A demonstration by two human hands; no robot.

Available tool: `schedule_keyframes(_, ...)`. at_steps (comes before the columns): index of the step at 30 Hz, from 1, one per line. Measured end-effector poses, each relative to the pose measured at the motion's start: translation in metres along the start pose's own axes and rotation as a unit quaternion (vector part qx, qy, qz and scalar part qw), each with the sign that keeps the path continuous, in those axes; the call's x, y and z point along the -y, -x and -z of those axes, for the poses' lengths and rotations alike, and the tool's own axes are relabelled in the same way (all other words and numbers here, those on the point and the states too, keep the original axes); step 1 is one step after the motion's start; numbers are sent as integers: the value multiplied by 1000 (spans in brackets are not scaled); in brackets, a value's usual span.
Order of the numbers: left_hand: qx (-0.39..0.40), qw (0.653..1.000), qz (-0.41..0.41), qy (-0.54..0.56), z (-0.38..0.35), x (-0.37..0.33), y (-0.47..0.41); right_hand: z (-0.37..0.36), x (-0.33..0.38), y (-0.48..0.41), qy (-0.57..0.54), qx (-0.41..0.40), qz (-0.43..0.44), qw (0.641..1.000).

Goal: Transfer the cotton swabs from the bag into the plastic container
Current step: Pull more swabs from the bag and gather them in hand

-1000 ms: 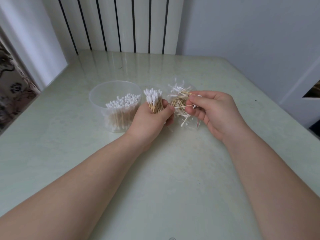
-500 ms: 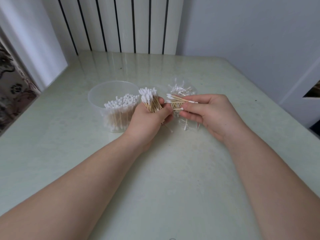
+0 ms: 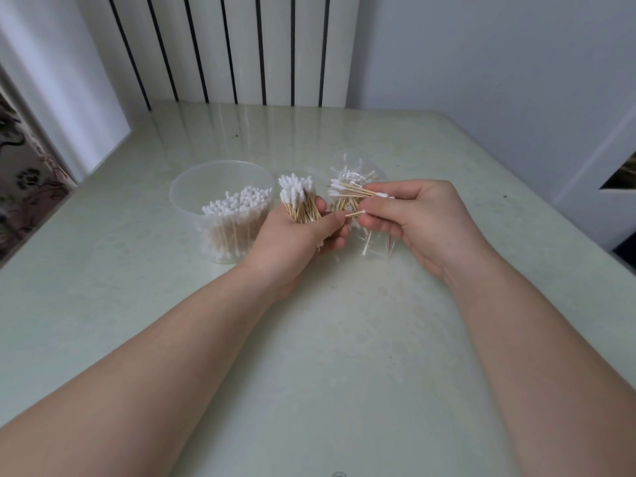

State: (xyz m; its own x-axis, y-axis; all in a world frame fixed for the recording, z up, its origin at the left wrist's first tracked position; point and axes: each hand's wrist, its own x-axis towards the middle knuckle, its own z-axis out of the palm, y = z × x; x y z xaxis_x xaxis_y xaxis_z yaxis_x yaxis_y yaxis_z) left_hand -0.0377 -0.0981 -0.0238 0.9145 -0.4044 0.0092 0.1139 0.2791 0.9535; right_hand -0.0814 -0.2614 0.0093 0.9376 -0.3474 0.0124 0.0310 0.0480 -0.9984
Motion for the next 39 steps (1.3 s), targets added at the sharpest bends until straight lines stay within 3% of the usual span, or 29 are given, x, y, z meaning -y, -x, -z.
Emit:
schedule_keyframes(6,13,999,7,-36,-1,-2,1,-1,-3,-2,25,-31,37,999)
schedule_keyframes(13,49,996,24,-66,-2,-3,3,-5,-9,-2,92,26,64,993)
schedule_keyframes(16,49,995,29,-76,-2,-4,3,-6,-10,-3,92,13,72,993)
schedule_keyframes(23,-23,998,32,-58,-7,-6,4,-4,-4,-5,15,-41,72,996)
schedule_keyframes(30,-27,997,-3,-75,-4,-4,3,-8,2,4,-52,76,16,996)
schedule_keyframes(35,-39,997,-23,-56,-4,-3,3,-15,-1,12,31,160,-17,986)
schedule_keyframes(39,-54,996,-30,-58,-4,-1,1,-17,-4,10,101,137,-12,985)
